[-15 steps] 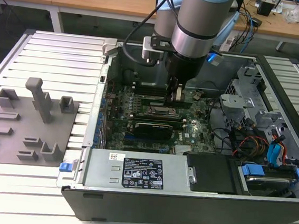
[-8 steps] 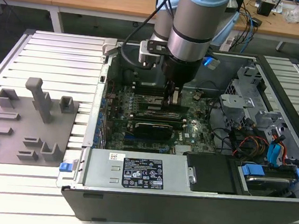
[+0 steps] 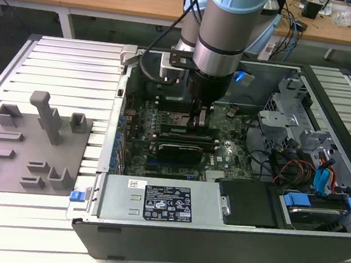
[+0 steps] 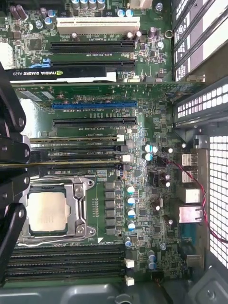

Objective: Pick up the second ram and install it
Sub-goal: 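Insert the second ram into the second slot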

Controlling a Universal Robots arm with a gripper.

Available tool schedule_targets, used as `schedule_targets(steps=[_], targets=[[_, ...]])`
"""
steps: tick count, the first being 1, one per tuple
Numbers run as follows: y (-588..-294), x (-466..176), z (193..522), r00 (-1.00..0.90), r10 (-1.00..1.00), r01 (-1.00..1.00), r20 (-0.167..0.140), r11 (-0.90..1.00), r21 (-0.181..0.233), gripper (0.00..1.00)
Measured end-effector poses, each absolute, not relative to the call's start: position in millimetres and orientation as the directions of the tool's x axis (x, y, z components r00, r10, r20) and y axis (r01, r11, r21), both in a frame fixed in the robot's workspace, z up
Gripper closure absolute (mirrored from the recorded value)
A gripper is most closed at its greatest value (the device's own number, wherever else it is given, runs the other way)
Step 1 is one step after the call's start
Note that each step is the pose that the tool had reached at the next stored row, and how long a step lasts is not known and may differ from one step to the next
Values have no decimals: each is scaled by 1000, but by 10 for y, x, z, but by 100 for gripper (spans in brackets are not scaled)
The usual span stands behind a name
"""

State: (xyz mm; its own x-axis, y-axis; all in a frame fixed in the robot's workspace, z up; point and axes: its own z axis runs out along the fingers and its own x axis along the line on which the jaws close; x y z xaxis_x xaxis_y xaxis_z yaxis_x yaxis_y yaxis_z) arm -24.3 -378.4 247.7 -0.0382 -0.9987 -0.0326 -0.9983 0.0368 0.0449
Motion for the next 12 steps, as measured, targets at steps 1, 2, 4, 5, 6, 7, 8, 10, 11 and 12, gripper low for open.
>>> schedule_targets(steps=[1, 2, 4, 5, 6, 7, 8, 10, 11, 12], targets=[[-3783, -243, 2473, -41, -999, -998, -31, 39, 45, 87], [-3782, -243, 2468, -43, -999, -998, -29, 42, 45, 87], [-3781, -243, 2447, -45, -999, -998, -26, 43, 45, 87], [-3780, -250, 2421, -45, -999, -998, -26, 44, 45, 87], [-3778, -257, 2406, -45, -999, -998, -26, 44, 45, 87], [-3777, -257, 2396, -45, -999, -998, -26, 43, 45, 87], [-3776, -257, 2386, -45, -999, -998, -26, 43, 45, 87], [-3771, -262, 2360, -45, -999, -998, -26, 44, 45, 87], [-3771, -265, 2354, -45, -999, -998, -26, 44, 45, 87], [-3771, -266, 2351, -45, -999, -998, -26, 43, 45, 87]])
